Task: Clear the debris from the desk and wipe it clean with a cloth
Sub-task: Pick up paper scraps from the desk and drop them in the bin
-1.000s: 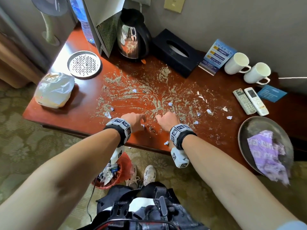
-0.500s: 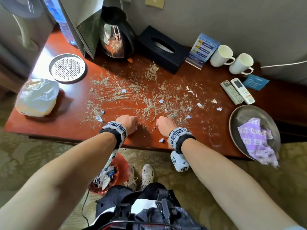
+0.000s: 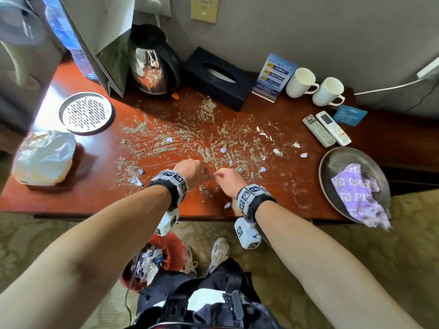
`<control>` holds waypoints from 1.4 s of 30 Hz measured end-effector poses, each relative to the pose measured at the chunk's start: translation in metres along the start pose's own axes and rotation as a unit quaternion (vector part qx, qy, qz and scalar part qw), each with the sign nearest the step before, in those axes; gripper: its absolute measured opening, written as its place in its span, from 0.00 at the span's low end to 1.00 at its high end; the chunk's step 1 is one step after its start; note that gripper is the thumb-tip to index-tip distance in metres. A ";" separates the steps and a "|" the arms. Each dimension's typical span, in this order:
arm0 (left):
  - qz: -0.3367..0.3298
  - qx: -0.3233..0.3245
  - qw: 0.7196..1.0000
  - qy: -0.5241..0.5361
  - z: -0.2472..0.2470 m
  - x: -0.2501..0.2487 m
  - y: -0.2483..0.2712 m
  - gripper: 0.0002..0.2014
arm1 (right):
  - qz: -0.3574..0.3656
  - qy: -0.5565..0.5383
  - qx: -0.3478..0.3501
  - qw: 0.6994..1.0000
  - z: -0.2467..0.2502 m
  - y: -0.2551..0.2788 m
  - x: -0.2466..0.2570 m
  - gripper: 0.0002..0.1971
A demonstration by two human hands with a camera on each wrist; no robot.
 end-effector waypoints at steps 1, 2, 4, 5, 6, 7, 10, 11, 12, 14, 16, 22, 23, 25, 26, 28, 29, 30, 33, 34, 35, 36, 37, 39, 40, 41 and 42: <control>-0.008 -0.009 1.000 0.006 0.003 -0.002 -0.001 0.11 | 0.002 -0.011 -0.003 1.000 0.002 0.000 0.000 0.19; -0.013 -0.014 1.000 0.016 0.006 -0.004 -0.003 0.09 | 0.002 -0.027 -0.010 1.000 0.005 0.001 0.000 0.21; -0.015 -0.012 0.999 0.029 0.008 -0.007 -0.007 0.07 | 0.008 -0.068 -0.022 0.997 0.011 0.002 -0.003 0.23; -0.020 -0.012 0.999 0.029 0.009 -0.010 -0.010 0.07 | 0.014 -0.091 -0.027 0.995 0.015 0.001 -0.005 0.23; -0.024 -0.015 0.999 0.029 0.010 -0.011 -0.011 0.08 | 0.018 -0.105 -0.027 0.994 0.015 0.002 -0.004 0.23; -0.030 -0.017 0.999 0.028 0.011 -0.016 -0.013 0.09 | 0.018 -0.116 -0.029 0.993 0.018 0.003 -0.005 0.23; -0.039 -0.020 0.999 0.020 0.010 -0.027 -0.020 0.11 | 0.015 -0.126 -0.032 0.991 0.028 0.004 -0.013 0.22; -0.037 -0.016 0.999 0.018 0.009 -0.030 -0.023 0.12 | 0.014 -0.126 -0.037 0.991 0.033 0.003 -0.018 0.21; -0.031 -0.009 0.999 0.017 0.008 -0.032 -0.026 0.12 | 0.010 -0.124 -0.045 0.991 0.039 0.003 -0.023 0.19; -0.012 0.004 1.000 0.013 0.007 -0.034 -0.033 0.13 | -0.004 -0.129 -0.057 0.990 0.050 0.000 -0.033 0.15; 0.022 0.016 1.000 0.013 0.007 -0.034 -0.039 0.14 | -0.014 -0.138 -0.071 0.988 0.060 -0.001 -0.042 0.17; 0.094 0.039 0.993 0.063 0.014 -0.033 -0.062 0.24 | -0.054 -0.107 -0.048 0.992 0.075 -0.011 -0.062 0.24; 0.096 0.035 0.993 0.061 0.014 -0.034 -0.065 0.25 | -0.058 -0.108 -0.041 0.992 0.078 -0.013 -0.067 0.24; 0.104 0.020 0.993 0.050 0.016 -0.034 -0.072 0.26 | -0.065 -0.107 -0.027 0.992 0.082 -0.018 -0.074 0.21; 0.109 0.013 0.993 0.046 0.017 -0.034 -0.075 0.26 | -0.068 -0.108 -0.020 0.992 0.084 -0.020 -0.077 0.20; 0.114 0.007 0.993 0.040 0.021 -0.036 -0.081 0.23 | -0.070 -0.117 -0.011 0.991 0.088 -0.027 -0.083 0.17; 0.115 0.004 0.993 0.037 0.023 -0.036 -0.084 0.22 | -0.069 -0.119 -0.007 0.990 0.091 -0.031 -0.085 0.16; 0.117 0.000 0.993 0.034 0.024 -0.037 -0.087 0.21 | -0.068 -0.118 -0.006 0.991 0.093 -0.033 -0.086 0.14; 0.133 -0.015 0.991 0.022 0.028 -0.035 -0.096 0.17 | -0.059 -0.115 0.000 0.992 0.100 -0.035 -0.083 0.11; 0.136 -0.020 0.990 0.020 0.028 -0.035 -0.100 0.16 | -0.056 -0.111 0.000 0.992 0.103 -0.034 -0.084 0.11; 0.136 -0.022 0.990 0.018 0.028 -0.037 -0.103 0.14 | -0.057 -0.107 0.000 0.993 0.106 -0.032 -0.085 0.11; 0.136 -0.021 0.990 0.013 0.028 -0.039 -0.105 0.13 | -0.062 -0.105 -0.001 0.993 0.109 -0.032 -0.087 0.11; 0.136 -0.019 0.990 0.006 0.029 -0.041 -0.107 0.11 | -0.063 -0.101 -0.002 0.993 0.111 -0.033 -0.088 0.10; 0.137 -0.012 0.991 -0.002 0.029 -0.042 -0.107 0.10 | -0.071 -0.082 0.002 0.994 0.113 -0.035 -0.090 0.08; 0.137 -0.007 0.991 0.000 0.028 -0.042 -0.108 0.10 | -0.079 -0.074 0.003 0.994 0.114 -0.036 -0.091 0.10; 0.137 -0.003 0.991 0.004 0.027 -0.042 -0.108 0.10 | -0.088 -0.068 0.003 0.994 0.116 -0.035 -0.089 0.13; 0.137 0.000 0.990 0.007 0.026 -0.042 -0.108 0.11 | -0.096 -0.071 0.002 0.993 0.118 -0.035 -0.090 0.14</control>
Point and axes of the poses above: each hand's wrist, its own y-axis away from the middle knuckle, its own z-axis out of the back of the hand, x = y × z, the point moved 4 cm from there along -y, towards the middle knuckle, and after that the axes turned 13 degrees about x, right-handed, at the moved point
